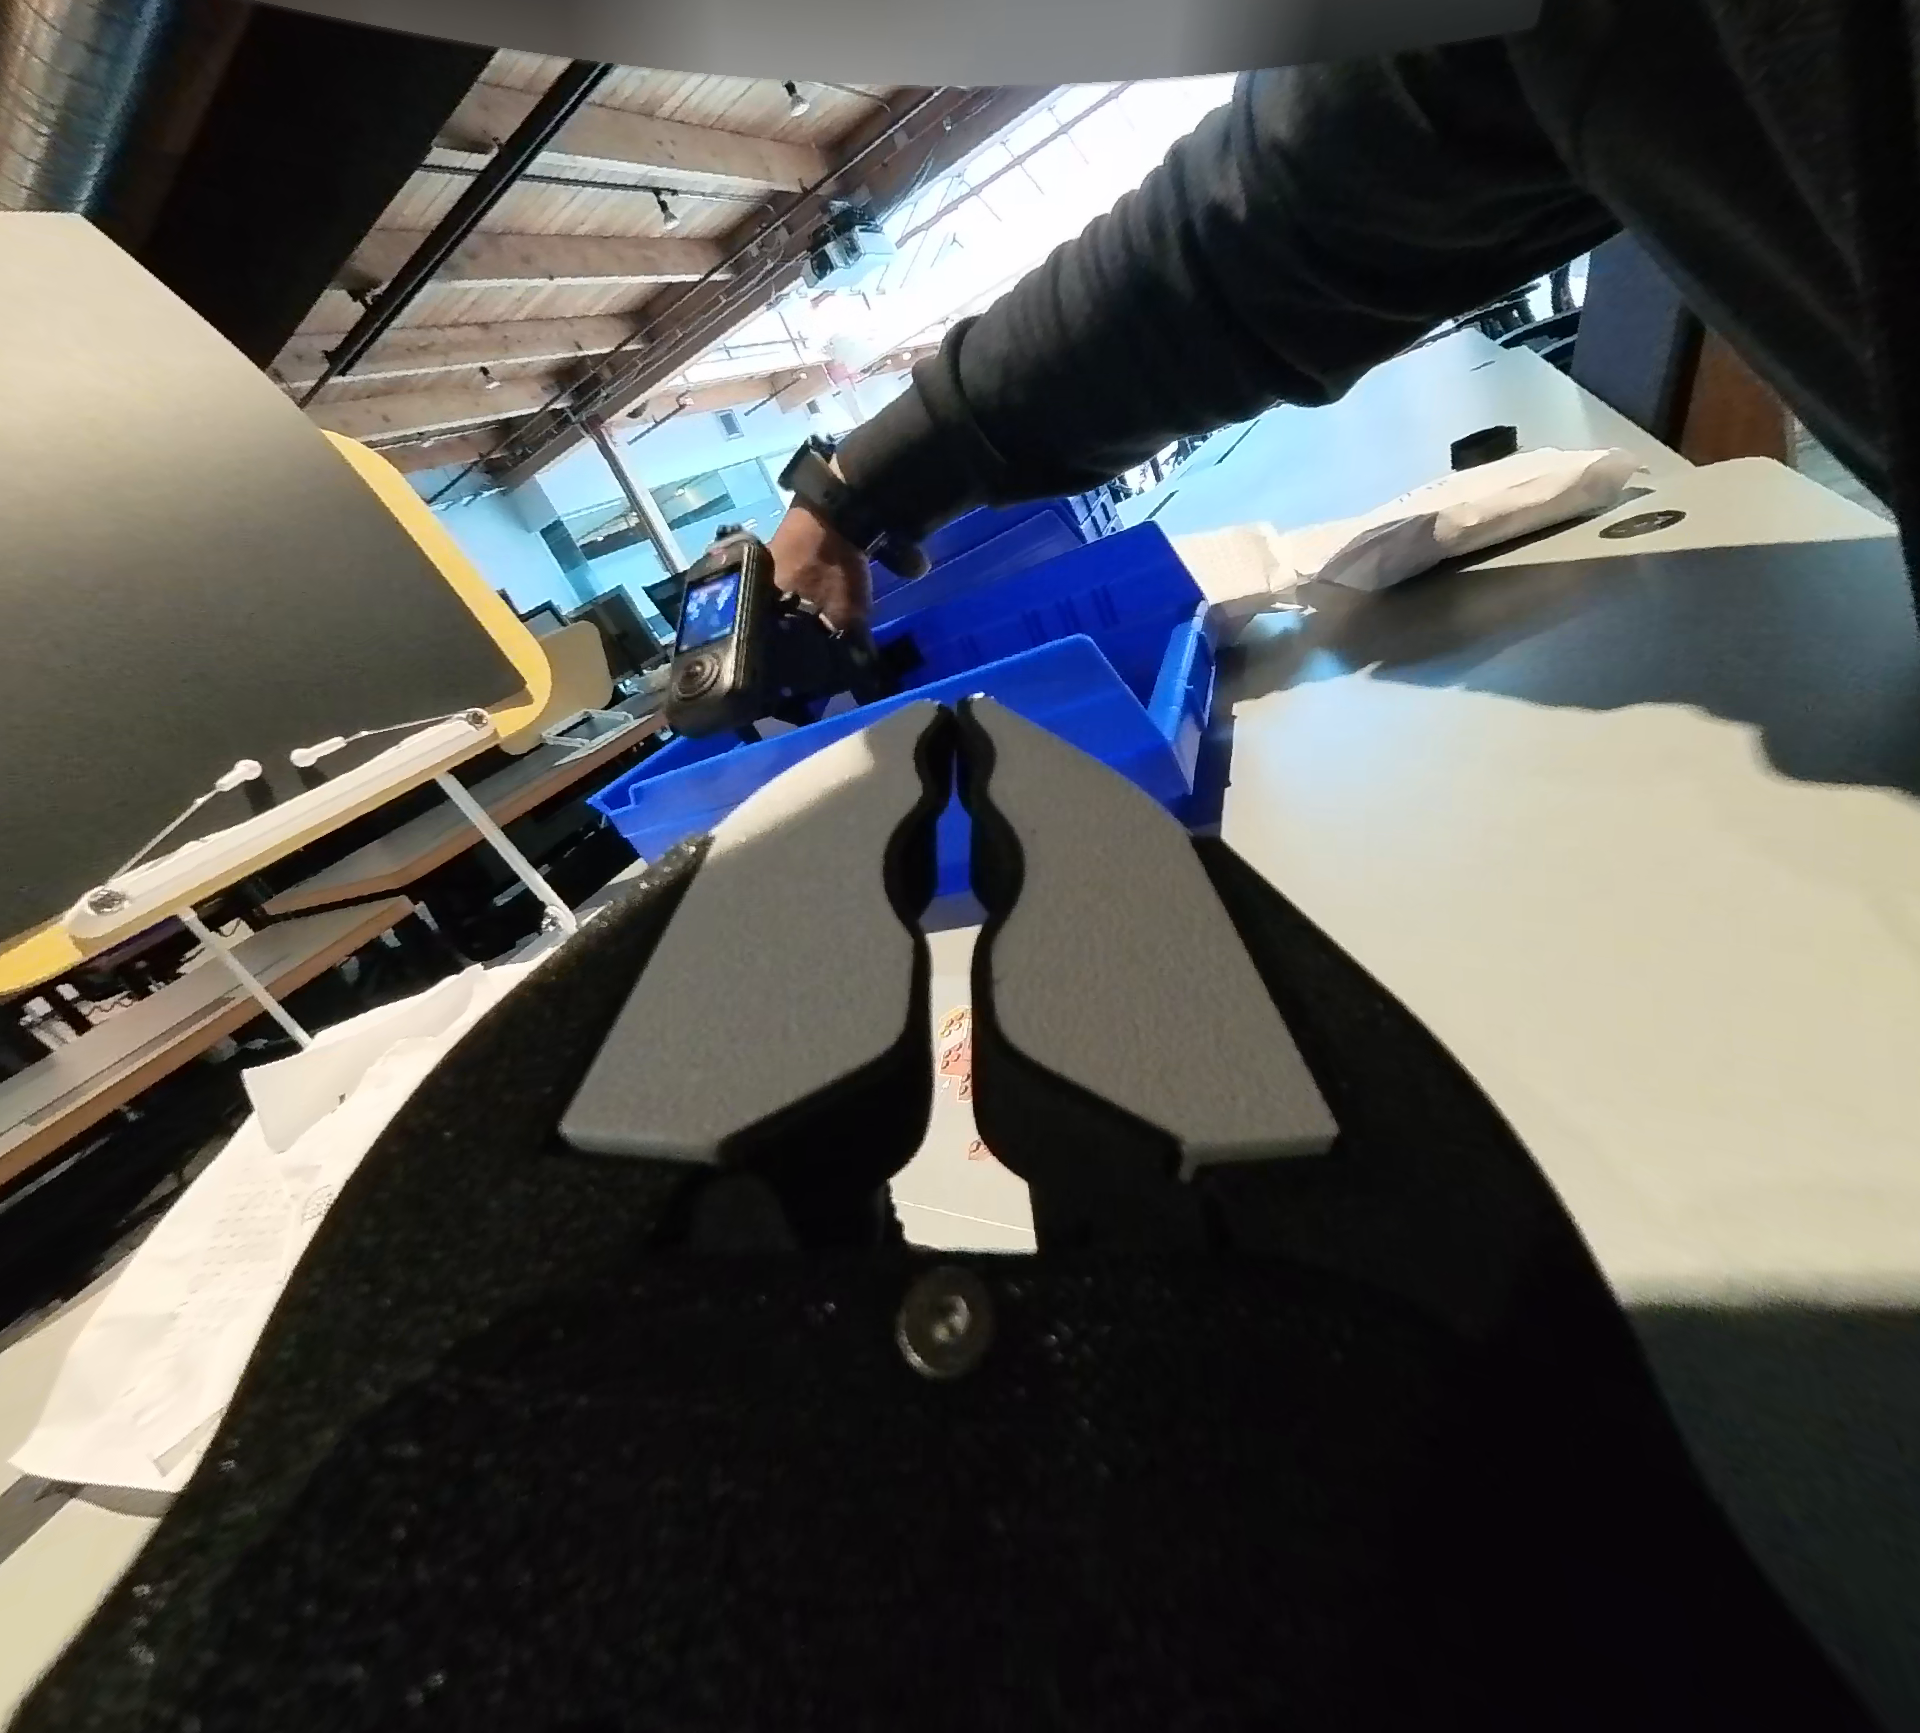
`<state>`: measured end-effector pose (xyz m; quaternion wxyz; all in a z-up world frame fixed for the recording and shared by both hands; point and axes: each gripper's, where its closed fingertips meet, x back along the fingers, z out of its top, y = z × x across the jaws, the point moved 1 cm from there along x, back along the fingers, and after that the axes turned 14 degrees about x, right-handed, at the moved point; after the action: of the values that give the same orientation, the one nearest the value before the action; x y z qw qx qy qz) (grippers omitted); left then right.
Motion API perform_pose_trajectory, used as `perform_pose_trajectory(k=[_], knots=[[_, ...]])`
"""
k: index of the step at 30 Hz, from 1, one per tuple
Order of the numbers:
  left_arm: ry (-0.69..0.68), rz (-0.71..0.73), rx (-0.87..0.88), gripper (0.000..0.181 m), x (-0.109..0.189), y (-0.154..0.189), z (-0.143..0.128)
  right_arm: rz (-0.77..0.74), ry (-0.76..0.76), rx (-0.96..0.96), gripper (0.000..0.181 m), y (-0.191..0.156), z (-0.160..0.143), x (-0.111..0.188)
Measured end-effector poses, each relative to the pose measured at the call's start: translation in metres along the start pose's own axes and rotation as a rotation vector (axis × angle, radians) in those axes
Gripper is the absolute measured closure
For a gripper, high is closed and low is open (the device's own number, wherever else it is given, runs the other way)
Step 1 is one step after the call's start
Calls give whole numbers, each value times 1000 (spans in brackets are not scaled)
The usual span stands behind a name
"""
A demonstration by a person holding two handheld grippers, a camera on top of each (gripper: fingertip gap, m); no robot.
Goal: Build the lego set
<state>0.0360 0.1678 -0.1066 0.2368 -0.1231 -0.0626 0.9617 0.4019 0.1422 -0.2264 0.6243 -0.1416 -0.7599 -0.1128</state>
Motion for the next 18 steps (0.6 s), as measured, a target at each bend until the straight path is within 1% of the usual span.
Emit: perform_pose_trajectory(k=[7, 12, 15, 18], knots=[[1, -1, 0, 181, 0, 0, 0, 30, -25, -3, 161, 0, -1, -1], [4, -2, -3, 181, 1, 0, 1, -19, -47, 17, 163, 2, -5, 2], [6, 1, -7, 181, 1, -1, 2, -75, -6, -1, 164, 0, -3, 14], [15, 10, 1, 181, 2, -3, 4, -150, 75, -35, 164, -9, 5, 39]])
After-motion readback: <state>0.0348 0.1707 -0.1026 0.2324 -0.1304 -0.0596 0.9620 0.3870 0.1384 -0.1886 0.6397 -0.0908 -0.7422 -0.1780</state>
